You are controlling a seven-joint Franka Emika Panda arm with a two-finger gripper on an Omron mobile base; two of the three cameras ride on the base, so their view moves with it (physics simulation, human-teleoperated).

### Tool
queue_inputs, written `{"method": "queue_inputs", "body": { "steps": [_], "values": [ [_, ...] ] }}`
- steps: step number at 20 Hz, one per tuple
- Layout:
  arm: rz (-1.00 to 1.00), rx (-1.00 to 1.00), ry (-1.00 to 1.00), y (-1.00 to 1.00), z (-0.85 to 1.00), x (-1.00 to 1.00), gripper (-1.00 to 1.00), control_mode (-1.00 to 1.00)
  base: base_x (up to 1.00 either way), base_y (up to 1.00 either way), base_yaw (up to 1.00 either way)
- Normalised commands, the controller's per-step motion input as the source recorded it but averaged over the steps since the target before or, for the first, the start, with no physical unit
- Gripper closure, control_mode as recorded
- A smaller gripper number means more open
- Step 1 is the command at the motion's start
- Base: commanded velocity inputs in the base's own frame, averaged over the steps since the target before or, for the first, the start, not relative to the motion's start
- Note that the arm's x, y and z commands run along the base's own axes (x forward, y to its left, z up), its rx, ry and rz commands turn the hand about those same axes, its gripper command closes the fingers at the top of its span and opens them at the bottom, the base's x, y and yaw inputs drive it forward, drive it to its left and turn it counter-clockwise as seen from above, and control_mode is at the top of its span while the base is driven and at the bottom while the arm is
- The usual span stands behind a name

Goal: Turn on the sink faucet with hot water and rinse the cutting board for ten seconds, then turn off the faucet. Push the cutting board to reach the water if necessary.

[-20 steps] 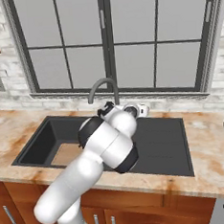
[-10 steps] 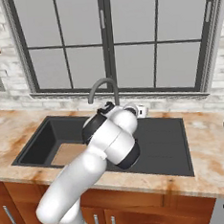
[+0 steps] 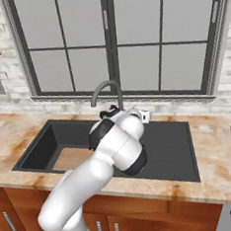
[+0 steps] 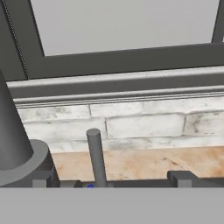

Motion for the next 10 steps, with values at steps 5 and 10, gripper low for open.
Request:
{"method": "queue_inputs", "body": {
  "steps": [5,10],
  "values": [
    [0.01,0.0,0.0,-0.01,0.0,0.09,-1.0,-1.0,0.0,0.0,0.0],
    [0.01,0.0,0.0,0.0,0.0,0.04,-1.0,-1.0,0.0,0.0,0.0]
  ]
}}
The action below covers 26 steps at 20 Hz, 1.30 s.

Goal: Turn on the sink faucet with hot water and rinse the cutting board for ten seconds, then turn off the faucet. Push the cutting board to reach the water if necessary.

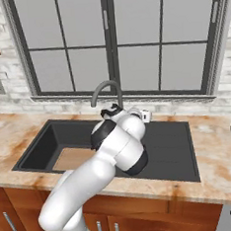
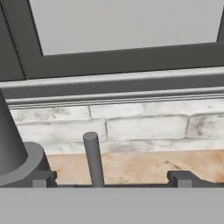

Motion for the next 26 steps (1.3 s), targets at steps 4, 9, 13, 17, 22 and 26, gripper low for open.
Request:
{"method": "queue_inputs", "body": {
  "steps": [4,9,13,17,22,26],
  "values": [
    [0.0,0.0,0.0,0.0,0.0,0.03,-1.0,-1.0,0.0,0.0,0.0],
    [0.0,0.0,0.0,-0.01,0.0,0.04,-1.0,-1.0,0.0,0.0,0.0],
    [0.0,0.0,0.0,-0.01,-0.02,0.06,-1.0,-1.0,0.0,0.0,0.0],
    [0.0,0.0,0.0,0.0,-0.03,0.08,-1.0,-1.0,0.0,0.0,0.0],
    [0.0,0.0,0.0,0.0,-0.03,0.07,-1.0,-1.0,0.0,0.0,0.0],
    [0.0,0.0,0.0,0.0,-0.01,0.1,-1.0,-1.0,0.0,0.0,0.0]
  ]
}}
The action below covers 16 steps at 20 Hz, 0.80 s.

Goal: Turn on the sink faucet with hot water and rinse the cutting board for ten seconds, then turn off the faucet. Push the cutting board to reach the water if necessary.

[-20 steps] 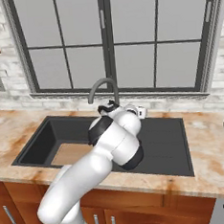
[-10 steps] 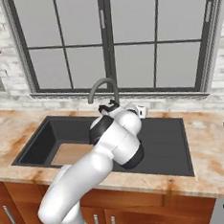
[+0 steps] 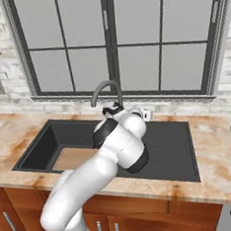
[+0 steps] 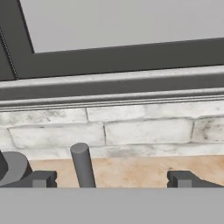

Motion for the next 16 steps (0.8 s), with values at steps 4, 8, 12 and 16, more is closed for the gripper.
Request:
{"method": "queue_inputs", "body": {
  "steps": [4,8,12,16],
  "values": [
    [0.0,0.0,0.0,0.0,-0.03,0.11,-1.0,-1.0,0.0,0.0,0.0],
    [0.0,0.0,0.0,0.0,-0.03,0.08,-1.0,-1.0,0.0,0.0,0.0],
    [0.0,0.0,0.0,0.0,0.0,0.08,-1.0,-1.0,0.0,0.0,0.0],
    [0.0,0.0,0.0,0.0,0.0,0.11,-1.0,-1.0,0.0,0.0,0.0]
  ]
}}
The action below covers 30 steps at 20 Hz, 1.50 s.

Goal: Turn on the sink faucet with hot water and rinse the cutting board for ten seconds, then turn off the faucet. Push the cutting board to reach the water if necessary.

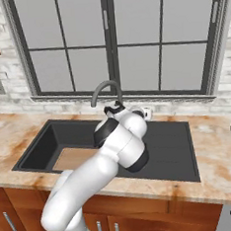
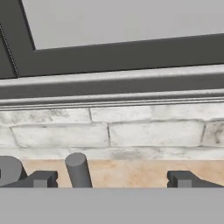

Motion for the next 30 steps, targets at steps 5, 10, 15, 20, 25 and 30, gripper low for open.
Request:
{"method": "queue_inputs", "body": {
  "steps": [5,10,15,20,25,30],
  "values": [
    [0.0,0.0,0.0,0.0,0.0,0.05,-1.0,-1.0,0.0,0.0,0.0],
    [0.0,0.0,0.0,-0.03,0.0,0.02,-1.0,-1.0,0.0,0.0,0.0],
    [0.0,0.0,0.0,-0.05,0.0,0.0,-1.0,-1.0,0.0,0.0,0.0],
    [0.0,0.0,0.0,-0.04,0.0,0.0,-1.0,-1.0,0.0,0.0,0.0],
    [0.0,0.0,0.0,0.0,0.0,0.07,-1.0,-1.0,0.0,0.0,0.0],
    [0.0,0.0,0.0,-0.01,0.0,0.14,-1.0,-1.0,0.0,0.0,0.0]
  ]
}}
